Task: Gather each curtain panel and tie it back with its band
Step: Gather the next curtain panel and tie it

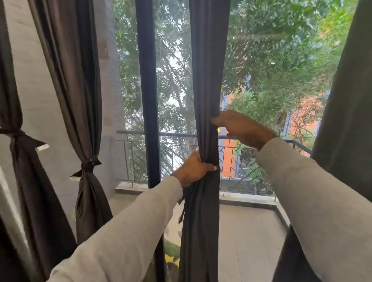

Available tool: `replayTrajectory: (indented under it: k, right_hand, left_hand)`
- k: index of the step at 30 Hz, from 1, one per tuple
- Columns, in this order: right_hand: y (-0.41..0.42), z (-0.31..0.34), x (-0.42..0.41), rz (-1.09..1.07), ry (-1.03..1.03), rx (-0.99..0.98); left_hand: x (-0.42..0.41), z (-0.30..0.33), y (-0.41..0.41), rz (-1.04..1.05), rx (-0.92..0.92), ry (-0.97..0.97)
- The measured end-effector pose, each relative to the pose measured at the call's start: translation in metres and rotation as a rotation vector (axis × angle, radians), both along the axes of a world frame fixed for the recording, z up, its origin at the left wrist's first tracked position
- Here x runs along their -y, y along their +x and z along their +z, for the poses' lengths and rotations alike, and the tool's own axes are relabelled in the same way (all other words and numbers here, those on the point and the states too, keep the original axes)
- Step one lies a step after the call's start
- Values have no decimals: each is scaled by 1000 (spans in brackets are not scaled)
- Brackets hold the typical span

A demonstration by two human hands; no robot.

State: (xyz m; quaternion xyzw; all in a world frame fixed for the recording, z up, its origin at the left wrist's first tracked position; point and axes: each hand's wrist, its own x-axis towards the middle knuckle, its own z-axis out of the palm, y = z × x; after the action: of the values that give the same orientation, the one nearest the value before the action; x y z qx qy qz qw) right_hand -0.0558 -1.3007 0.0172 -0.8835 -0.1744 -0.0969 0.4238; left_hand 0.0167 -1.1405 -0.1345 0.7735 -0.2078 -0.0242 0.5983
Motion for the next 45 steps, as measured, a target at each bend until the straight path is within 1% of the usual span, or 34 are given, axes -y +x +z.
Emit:
replayTrajectory:
  k: [2,4,7,8,13,14,16,18,21,24,26,28,30,32,34,36,39,42,45]
  right_hand:
    - [-3,-4,-5,33,35,49]
    - [-1,-9,-11,47,113,109]
    - [-3,-14,-22,58,203,145]
    - [-2,-17,-26,49,203,156]
    - [-2,-24,-32,-85,78,230]
    - [-6,-24,-31,-75,88,226]
    - [-15,-27,-26,-73,189,182]
    - [-14,-39,-12,-152,273,146]
    - [6,-75,21,-354,287,86]
    - [12,-121,47,-411,251,-3]
    - [9,-151,54,-410,284,-36]
    - [6,-176,53,-405,321,-58]
    - [-1,-194,42,-319,334,-82]
    - [-11,-206,23,-201,292,-90]
    - [-17,-213,5,-77,203,-98]
    - [-17,-220,-4,-6,127,-135]
    - [-8,-231,-3,46,47,-177]
    - [-3,-236,4,38,-58,-162]
    - [0,-235,19,-48,-37,-94]
  left_hand:
    - [4,-6,-2,-27,7,-34]
    - [7,-6,-6,-30,74,-9]
    - [10,-7,-3,-52,150,50]
    - [8,-9,1,-47,166,68]
    - [0,-12,6,-15,215,175]
    - [-1,-10,7,-25,223,210]
    - [-4,-4,8,-51,211,298]
    - [-8,4,9,-100,206,394]
    - [-16,13,13,-163,201,539]
    - [-27,19,16,-234,117,581]
    - [-31,19,15,-246,119,579]
    - [-30,19,10,-130,145,577]
    - [-26,17,6,-6,138,575]
    - [-20,14,3,72,131,561]
    - [-15,13,1,107,137,538]
    - [-11,14,0,137,144,534]
    - [-9,15,1,142,132,529]
    - [-13,16,3,116,94,482]
    - [-20,12,9,100,66,465]
